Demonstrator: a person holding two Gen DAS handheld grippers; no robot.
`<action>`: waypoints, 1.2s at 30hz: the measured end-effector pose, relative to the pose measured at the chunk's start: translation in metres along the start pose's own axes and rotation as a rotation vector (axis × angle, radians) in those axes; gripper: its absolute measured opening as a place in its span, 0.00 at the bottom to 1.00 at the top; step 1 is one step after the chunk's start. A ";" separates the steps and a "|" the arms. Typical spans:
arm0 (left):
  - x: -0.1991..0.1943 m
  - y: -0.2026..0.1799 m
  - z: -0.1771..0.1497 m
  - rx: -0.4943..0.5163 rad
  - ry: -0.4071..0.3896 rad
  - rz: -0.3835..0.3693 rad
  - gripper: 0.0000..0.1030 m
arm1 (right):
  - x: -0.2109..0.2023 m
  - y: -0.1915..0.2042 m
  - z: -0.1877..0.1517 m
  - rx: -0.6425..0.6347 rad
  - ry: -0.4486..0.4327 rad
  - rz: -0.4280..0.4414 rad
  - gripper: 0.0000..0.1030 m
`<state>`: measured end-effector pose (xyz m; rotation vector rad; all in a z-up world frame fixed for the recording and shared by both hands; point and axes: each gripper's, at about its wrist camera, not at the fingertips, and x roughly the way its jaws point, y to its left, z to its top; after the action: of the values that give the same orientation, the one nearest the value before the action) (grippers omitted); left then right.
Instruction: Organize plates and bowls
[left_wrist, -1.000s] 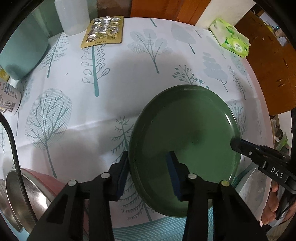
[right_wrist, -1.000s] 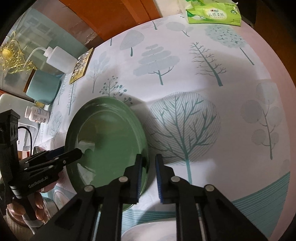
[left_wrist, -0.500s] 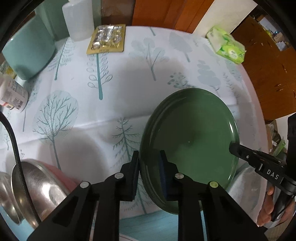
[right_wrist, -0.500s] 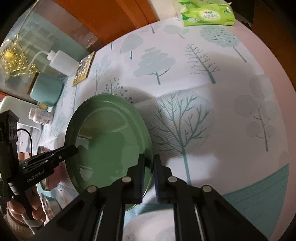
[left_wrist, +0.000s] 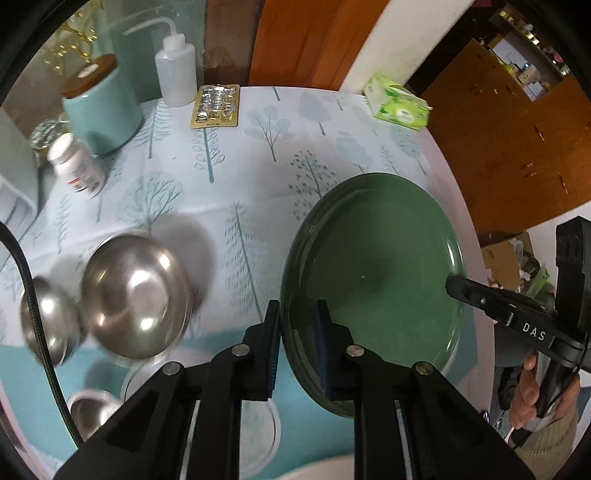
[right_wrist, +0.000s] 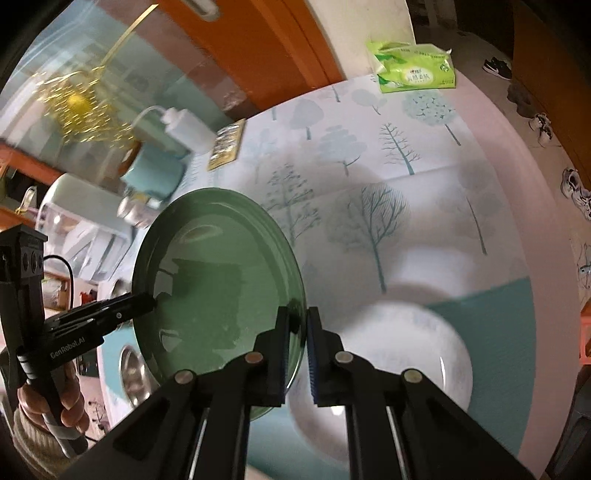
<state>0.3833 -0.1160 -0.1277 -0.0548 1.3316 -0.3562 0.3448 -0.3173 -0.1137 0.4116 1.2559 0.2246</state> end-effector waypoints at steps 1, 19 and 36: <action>-0.010 -0.002 -0.010 0.004 -0.003 0.005 0.15 | -0.007 0.004 -0.008 -0.010 0.001 0.007 0.08; -0.071 -0.001 -0.239 -0.023 0.109 0.011 0.15 | -0.065 0.046 -0.196 -0.138 0.099 0.013 0.08; -0.002 0.034 -0.353 -0.190 0.172 0.025 0.15 | 0.009 0.030 -0.296 -0.117 0.268 -0.021 0.08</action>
<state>0.0531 -0.0261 -0.2199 -0.1697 1.5326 -0.2160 0.0679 -0.2342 -0.1829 0.2736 1.5004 0.3422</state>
